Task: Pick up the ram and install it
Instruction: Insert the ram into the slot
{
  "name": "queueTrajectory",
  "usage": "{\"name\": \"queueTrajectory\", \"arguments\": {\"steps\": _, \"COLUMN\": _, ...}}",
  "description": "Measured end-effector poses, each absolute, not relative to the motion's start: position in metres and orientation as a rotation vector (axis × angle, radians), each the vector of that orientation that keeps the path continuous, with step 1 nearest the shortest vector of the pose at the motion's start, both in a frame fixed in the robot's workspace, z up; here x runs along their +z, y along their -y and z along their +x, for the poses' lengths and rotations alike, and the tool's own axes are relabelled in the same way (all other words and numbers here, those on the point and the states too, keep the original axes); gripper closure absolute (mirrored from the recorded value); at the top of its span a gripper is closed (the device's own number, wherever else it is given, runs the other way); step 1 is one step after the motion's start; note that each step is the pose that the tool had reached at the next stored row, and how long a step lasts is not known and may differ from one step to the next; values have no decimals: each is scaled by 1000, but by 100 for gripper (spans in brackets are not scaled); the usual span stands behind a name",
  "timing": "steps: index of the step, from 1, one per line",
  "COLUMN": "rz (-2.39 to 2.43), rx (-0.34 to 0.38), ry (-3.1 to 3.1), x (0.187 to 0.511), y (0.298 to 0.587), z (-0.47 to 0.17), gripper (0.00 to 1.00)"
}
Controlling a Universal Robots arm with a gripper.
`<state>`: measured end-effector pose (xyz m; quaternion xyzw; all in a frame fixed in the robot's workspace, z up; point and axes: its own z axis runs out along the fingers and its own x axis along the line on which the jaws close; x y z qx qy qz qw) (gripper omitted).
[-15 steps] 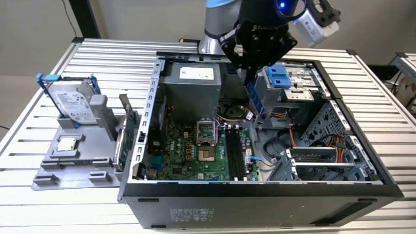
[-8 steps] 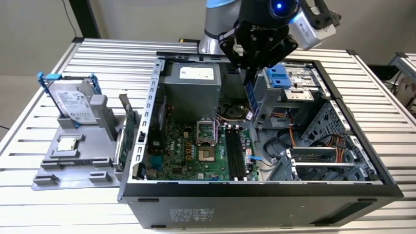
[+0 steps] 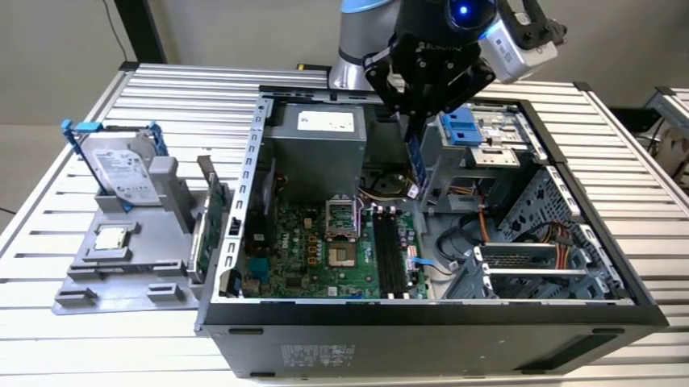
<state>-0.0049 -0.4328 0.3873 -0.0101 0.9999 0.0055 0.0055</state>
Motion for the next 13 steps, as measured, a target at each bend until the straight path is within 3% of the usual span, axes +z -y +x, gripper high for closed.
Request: {"name": "queueTrajectory", "arguments": {"steps": 13, "rz": -31, "rx": 17, "ry": -3130, "x": 384, "y": 436, "z": 9, "gripper": 100}}
